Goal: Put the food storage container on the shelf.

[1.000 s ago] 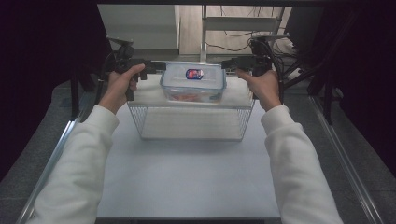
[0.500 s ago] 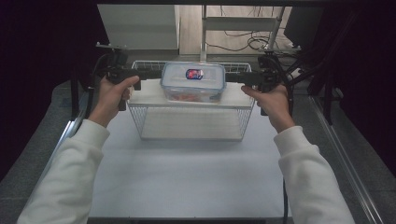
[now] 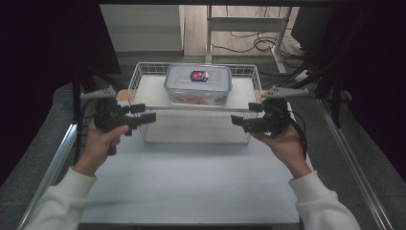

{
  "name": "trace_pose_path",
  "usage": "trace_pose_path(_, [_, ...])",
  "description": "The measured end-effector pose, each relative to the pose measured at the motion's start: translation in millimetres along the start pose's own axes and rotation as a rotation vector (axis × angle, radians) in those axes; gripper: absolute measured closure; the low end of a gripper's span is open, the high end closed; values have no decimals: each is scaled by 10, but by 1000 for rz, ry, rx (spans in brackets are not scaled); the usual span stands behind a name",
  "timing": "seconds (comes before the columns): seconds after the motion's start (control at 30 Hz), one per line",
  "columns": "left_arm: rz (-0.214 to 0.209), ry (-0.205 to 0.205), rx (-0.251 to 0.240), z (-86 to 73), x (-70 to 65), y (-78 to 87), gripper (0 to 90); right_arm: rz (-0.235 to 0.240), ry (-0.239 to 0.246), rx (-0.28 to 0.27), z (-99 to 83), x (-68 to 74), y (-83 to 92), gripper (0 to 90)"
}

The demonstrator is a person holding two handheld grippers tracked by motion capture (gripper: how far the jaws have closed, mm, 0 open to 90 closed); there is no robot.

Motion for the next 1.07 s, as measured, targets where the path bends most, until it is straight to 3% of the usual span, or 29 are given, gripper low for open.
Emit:
trace_pose_path(0.1, [11, -20, 16, -291, -86, -6, 259, 21, -17, 4, -256, 66, 32, 174])
trace_pose_path(0.2, [68, -66, 39, -610, -148, -24, 259, 42, -46, -1, -529, 95, 70, 172])
trace_pose_path(0.33, [121, -109, 101, -1031, -199, -79, 258, 31, -55, 8, -913, 100, 124, 171])
trace_pose_path(0.43, [137, -115, 146, -1228, -219, -142, 257, 41, -73, 18, -1191, 86, 119, 170])
trace_pose_path(0.5, [174, -154, 169, -1288, -227, -187, 255, 49, -93, 33, -1362, 75, 84, 168])
trace_pose_path(0.6, [178, -162, 179, -1322, -233, -237, 255, 23, -99, 57, -1554, 37, 21, 156])
trace_pose_path(0.67, [189, -169, 178, -1327, -225, -251, 255, 29, -128, 66, -1620, 15, -9, 148])
trace_pose_path(0.83, [212, -189, 180, -1338, -204, -241, 255, 18, -131, 78, -1657, -12, -49, 146])
trace_pose_path(0.9, [202, -175, 177, -1354, -202, -237, 255, 15, -131, 86, -1679, -12, -61, 145])
trace_pose_path(0.93, [179, -147, 173, -1371, -200, -237, 260, -1, -132, 86, -1695, -6, -65, 126])
trace_pose_path(1.0, [160, -114, 180, -1427, -181, -245, 261, -72, -94, 57, -1741, 10, -57, 131])
trace_pose_path(1.07, [190, -147, 204, -1481, -174, -260, 260, -77, -81, 75, -1781, 29, -65, 123])
Point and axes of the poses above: each handheld gripper's, and its own axes: y roughly backward along the jaws, z roughly out of its top, x roughly to its left, the point moved 5 cm from there along -y, roughly forward along the jaws, and after that the axes turned 4 degrees about z, right-handed, at the moved point
